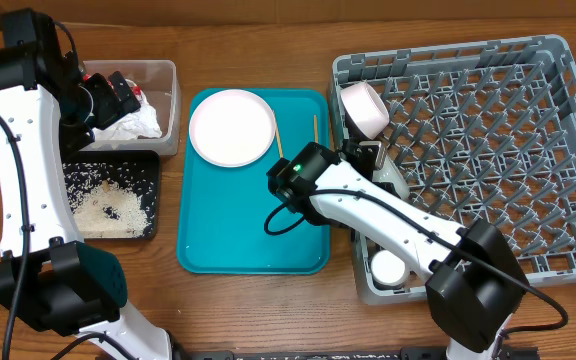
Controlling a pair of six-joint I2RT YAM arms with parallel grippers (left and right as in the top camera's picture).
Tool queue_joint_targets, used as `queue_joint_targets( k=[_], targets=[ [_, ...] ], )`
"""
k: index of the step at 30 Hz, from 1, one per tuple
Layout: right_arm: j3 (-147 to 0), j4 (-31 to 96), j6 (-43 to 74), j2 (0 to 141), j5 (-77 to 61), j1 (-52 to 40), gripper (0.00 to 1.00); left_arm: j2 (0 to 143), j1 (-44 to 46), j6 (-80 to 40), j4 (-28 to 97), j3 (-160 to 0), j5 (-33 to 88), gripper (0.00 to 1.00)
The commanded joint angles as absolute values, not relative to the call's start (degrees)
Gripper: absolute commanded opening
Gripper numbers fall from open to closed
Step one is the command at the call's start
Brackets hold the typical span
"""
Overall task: Sort waste into correct bins and load items into the dishwasher
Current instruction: 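Move the right gripper to the pink plate on the teal tray and grasp its rim, then lift the pink plate and carry it to the rack's back with the right gripper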
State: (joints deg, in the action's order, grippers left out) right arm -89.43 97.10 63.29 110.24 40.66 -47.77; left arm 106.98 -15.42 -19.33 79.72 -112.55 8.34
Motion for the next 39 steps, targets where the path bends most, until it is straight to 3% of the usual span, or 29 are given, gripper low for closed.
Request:
queue_joint_targets(
  k=[1,4,6,11,14,21,31,34,36,39],
  targets=[
    [-94.9,97.1,60.3,110.4,38.4,-47.9,0.53,105.7,-15.4,-18.6,79.6,-113.2,7.9,1.0],
    [-100.0,97.0,58.0,110.4,36.6,-47.9,0.69,105.7,-15.4,-18.6,79.6,-113.2,7.9,1.0],
    [-103.7,96.5,57.8,110.4,35.7,-47.7,0.94,105.7,-15.4,-18.6,79.6,-113.2,7.9,1.0],
    [-106.9,77.7,42.2,110.4,21.0,-45.7,0.97,105.7,-15.4,-18.6,79.5,-113.2,7.9,1.0],
    [-106.5,64.0,36.9,111.9,11.0,-43.7,0.89,105.7,-15.4,-18.6,79.5,-113.2,7.9,1.0],
    [-106.5,47.1,40.3,119.6,1.8,-39.3,0.61,105.7,-15.4,-18.6,79.5,-113.2,7.9,1.0],
    [-106.5,42.7,51.6,129.6,1.1,-38.9,0.45,105.7,-15.4,-18.6,79.5,-113.2,7.9,1.0],
    [-106.5,42.0,52.4,132.0,0.6,-38.9,0.43,105.7,-15.4,-18.6,79.5,-113.2,7.9,1.0],
    [-106.5,42.0,52.8,133.1,-0.1,-38.9,0.35,105.7,-15.4,-18.6,79.5,-113.2,7.9,1.0],
    [-106.5,41.6,52.8,134.6,-0.2,-39.2,0.32,105.7,-15.4,-18.6,79.5,-113.2,7.9,1.0]
  ],
)
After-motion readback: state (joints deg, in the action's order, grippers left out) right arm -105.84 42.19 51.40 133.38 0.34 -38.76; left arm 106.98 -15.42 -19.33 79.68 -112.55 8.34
